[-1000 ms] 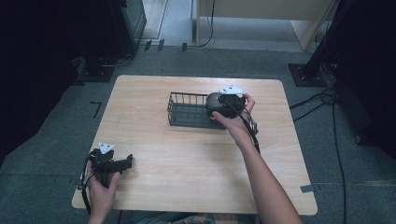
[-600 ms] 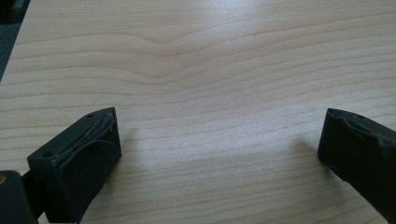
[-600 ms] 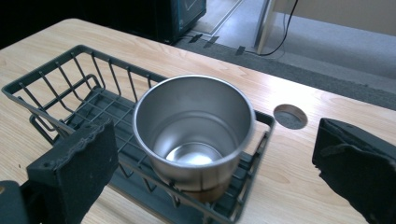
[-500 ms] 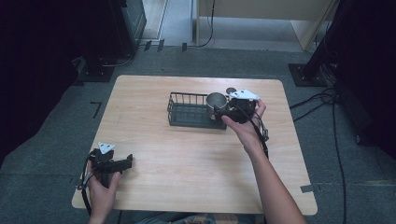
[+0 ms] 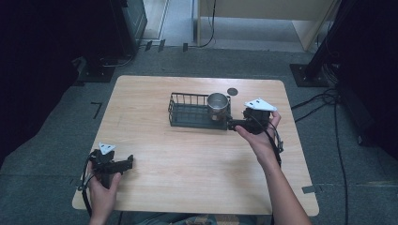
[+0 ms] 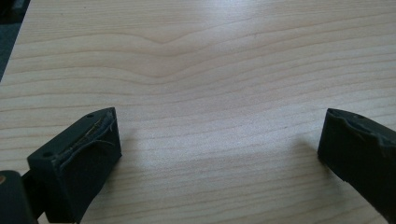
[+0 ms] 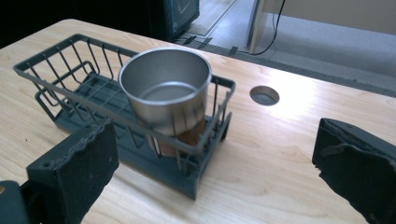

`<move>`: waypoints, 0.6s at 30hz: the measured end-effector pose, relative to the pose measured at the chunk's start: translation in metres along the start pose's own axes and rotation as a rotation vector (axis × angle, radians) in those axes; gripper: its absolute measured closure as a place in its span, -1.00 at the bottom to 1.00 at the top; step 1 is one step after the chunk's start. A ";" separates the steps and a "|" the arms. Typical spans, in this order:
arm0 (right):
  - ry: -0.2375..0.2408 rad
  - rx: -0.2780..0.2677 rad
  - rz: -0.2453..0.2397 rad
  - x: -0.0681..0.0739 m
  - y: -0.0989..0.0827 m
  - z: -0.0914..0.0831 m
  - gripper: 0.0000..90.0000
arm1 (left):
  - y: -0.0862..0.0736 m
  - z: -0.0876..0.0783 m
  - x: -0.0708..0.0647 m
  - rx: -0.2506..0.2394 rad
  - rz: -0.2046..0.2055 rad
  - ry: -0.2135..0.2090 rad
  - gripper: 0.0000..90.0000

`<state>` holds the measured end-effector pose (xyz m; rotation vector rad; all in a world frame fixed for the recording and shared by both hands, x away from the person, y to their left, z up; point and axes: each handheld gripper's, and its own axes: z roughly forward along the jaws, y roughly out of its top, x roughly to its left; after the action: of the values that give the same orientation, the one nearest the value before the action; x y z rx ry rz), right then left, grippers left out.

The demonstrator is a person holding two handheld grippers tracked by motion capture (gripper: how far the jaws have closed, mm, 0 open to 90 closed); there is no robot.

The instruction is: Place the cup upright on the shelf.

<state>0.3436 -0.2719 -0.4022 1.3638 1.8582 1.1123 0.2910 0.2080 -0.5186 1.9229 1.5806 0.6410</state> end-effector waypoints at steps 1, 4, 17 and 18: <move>-0.002 0.000 0.003 -0.001 -0.002 -0.002 -1.00 | 0.000 0.000 0.000 0.000 0.000 0.000 -1.00; -0.004 0.000 0.007 -0.004 -0.008 -0.008 -1.00 | 0.000 0.000 0.000 0.000 0.001 0.000 -1.00; -0.029 0.013 0.018 -0.020 -0.034 -0.032 -1.00 | 0.000 0.000 0.000 0.003 0.003 0.000 -1.00; -0.032 0.014 0.021 -0.021 -0.037 -0.034 -1.00 | 0.000 0.000 0.000 0.002 0.003 0.000 -1.00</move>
<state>0.3046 -0.3062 -0.4179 1.4042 1.8364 1.0830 0.2909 0.2082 -0.5185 1.9275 1.5795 0.6408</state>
